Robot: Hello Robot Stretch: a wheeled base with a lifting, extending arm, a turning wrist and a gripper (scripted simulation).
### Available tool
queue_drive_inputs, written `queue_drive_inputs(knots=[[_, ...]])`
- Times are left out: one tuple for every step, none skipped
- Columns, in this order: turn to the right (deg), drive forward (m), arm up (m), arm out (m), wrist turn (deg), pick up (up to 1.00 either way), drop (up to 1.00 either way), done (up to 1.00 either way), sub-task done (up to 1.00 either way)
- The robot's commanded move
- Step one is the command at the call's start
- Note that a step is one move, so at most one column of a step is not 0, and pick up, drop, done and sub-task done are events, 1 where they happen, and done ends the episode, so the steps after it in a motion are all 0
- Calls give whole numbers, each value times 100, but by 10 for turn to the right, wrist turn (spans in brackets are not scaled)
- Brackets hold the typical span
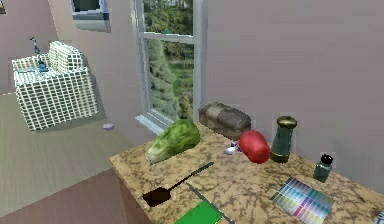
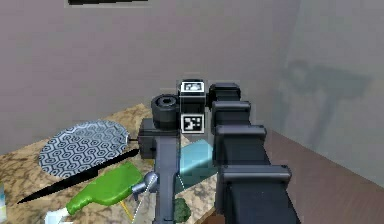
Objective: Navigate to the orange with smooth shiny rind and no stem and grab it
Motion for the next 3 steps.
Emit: queue_drive_inputs(knots=[[0, 0, 0, 0, 450, 0, 0, 0, 0], [0, 0, 0, 0, 450, 0, 0, 0, 0], [0, 0, 0, 0, 450, 0, 0, 0, 0]])
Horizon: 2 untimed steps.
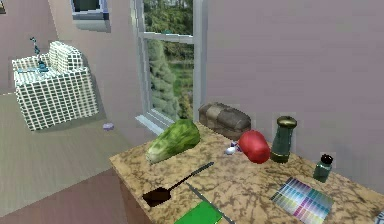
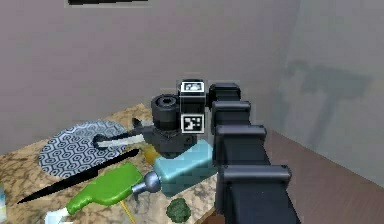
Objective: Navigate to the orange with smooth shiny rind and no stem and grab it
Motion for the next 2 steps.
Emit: queue_drive_inputs(knots=[[0, 0, 0, 0, 210, 0, 0, 0, 0], [0, 0, -12, 0, 0, 0, 0, 0, 0]])
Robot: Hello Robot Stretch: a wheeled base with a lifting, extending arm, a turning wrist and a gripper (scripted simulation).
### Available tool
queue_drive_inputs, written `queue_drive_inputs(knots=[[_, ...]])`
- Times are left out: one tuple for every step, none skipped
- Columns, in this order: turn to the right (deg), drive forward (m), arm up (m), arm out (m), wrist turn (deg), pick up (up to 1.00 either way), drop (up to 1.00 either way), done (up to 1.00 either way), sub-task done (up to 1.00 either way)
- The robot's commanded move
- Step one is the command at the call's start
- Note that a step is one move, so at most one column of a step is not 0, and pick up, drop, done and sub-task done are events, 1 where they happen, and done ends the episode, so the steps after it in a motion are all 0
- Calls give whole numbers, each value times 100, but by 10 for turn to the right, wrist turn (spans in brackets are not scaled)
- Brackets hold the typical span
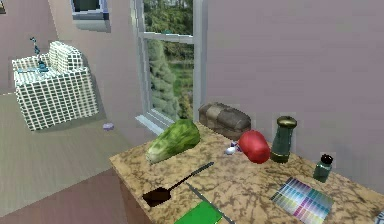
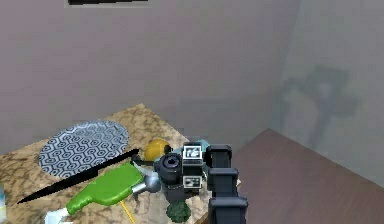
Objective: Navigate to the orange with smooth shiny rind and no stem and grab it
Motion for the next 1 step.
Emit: queue_drive_inputs(knots=[[0, 0, 0, 0, 0, 100, 0, 0, 0]])
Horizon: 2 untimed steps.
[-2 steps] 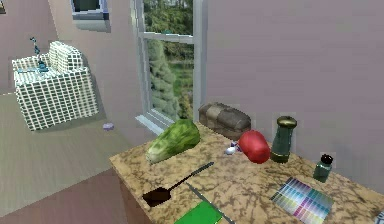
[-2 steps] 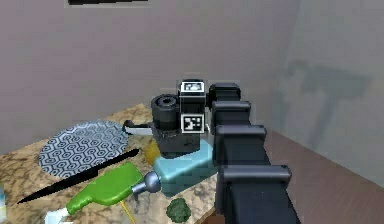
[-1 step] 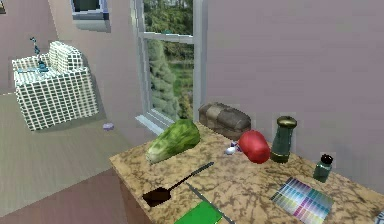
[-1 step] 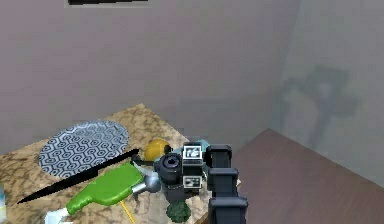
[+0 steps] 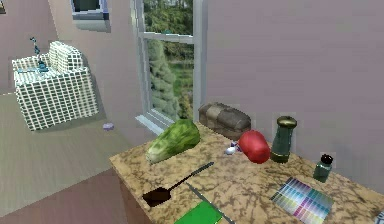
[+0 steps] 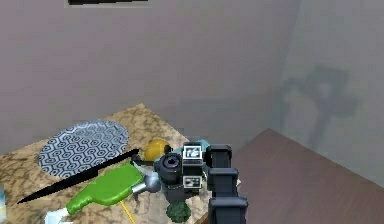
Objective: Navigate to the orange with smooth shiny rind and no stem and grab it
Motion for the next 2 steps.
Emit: queue_drive_inputs(knots=[[0, 0, 10, 0, 0, 0, 0, 0, 0], [0, 0, 0, 0, 0, 0, 0, 100, 0]])
